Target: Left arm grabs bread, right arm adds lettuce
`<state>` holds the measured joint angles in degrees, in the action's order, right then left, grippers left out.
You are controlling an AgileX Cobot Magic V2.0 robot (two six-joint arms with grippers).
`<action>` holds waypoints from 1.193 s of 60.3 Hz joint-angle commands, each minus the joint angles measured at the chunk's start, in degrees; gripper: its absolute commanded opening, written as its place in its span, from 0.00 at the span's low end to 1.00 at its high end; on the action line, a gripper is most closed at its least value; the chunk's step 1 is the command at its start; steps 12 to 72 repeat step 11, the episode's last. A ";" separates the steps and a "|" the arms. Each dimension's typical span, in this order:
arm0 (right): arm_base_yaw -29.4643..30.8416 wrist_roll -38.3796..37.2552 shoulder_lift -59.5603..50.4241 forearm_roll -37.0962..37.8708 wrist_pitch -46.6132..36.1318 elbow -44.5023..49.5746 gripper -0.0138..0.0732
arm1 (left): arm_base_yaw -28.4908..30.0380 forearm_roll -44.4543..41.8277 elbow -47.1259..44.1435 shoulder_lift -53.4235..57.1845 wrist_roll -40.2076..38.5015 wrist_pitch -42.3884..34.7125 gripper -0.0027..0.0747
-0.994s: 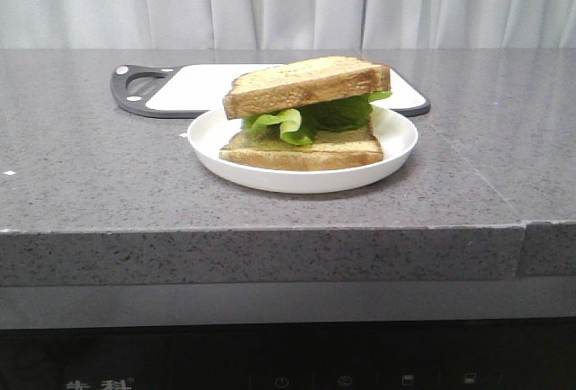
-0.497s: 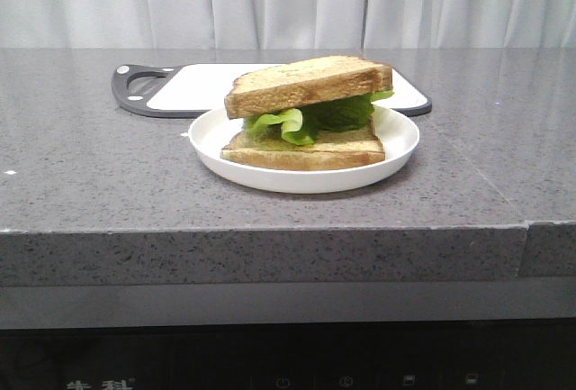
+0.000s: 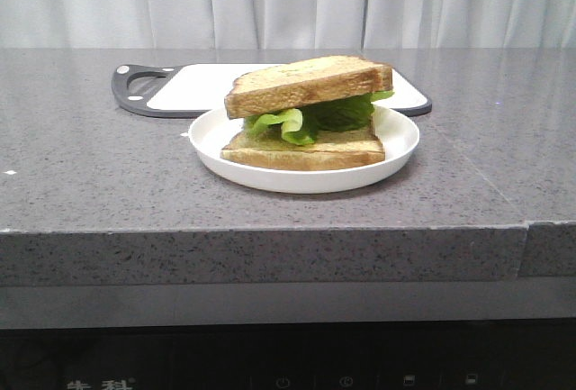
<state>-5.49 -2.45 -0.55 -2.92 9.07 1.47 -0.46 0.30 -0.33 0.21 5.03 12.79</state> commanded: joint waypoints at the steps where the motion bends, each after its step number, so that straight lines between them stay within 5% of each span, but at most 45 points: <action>1: 0.37 0.23 -1.24 0.79 -4.26 -0.07 0.09 | 0.10 0.46 -0.26 1.12 -0.65 -4.68 0.01; 72: 0.37 0.23 -1.24 0.79 -4.26 -0.07 0.09 | 0.10 0.46 -0.26 1.12 -0.65 -4.68 0.01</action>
